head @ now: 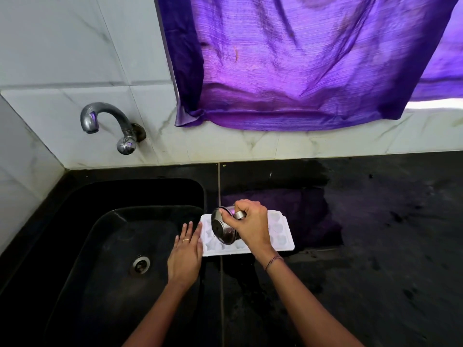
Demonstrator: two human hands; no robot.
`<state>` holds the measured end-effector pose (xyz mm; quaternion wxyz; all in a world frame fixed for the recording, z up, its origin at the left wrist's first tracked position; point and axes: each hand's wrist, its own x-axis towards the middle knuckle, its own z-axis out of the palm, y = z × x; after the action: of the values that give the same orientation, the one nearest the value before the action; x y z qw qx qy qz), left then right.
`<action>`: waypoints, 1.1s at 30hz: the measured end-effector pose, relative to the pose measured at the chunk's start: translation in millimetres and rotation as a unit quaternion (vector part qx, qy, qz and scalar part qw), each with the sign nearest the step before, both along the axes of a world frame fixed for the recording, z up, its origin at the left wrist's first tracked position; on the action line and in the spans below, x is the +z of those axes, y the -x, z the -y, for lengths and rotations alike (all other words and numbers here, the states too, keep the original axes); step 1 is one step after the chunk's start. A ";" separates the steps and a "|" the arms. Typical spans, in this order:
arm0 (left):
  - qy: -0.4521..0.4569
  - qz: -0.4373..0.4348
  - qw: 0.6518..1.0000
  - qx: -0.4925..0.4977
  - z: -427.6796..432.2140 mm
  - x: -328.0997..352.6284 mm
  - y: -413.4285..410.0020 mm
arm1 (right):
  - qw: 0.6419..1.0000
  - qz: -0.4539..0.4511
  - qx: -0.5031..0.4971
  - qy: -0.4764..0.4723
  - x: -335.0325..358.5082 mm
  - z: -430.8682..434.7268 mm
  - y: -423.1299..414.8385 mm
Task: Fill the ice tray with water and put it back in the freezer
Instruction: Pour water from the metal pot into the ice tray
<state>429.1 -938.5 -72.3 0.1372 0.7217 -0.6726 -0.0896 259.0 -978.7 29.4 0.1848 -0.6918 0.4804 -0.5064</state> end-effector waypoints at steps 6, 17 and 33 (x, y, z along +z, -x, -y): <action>0.001 0.002 1.000 0.002 -0.1 -0.7 0.0 | 1.000 0.002 -0.006 -0.004 -1.3 -0.8 1.1; 0.000 0.004 1.000 0.003 0.4 -0.7 0.1 | 0.984 0.142 -0.040 -0.097 -2.6 -0.6 11.6; -0.014 -0.013 1.000 0.001 -2.6 1.6 -0.5 | 0.984 0.125 -0.049 -0.114 -12.6 -2.4 32.4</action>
<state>429.6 -935.9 -70.6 0.1365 0.7231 -0.6684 -0.1084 226.6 -976.2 16.8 0.2963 -0.5734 0.5414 -0.5388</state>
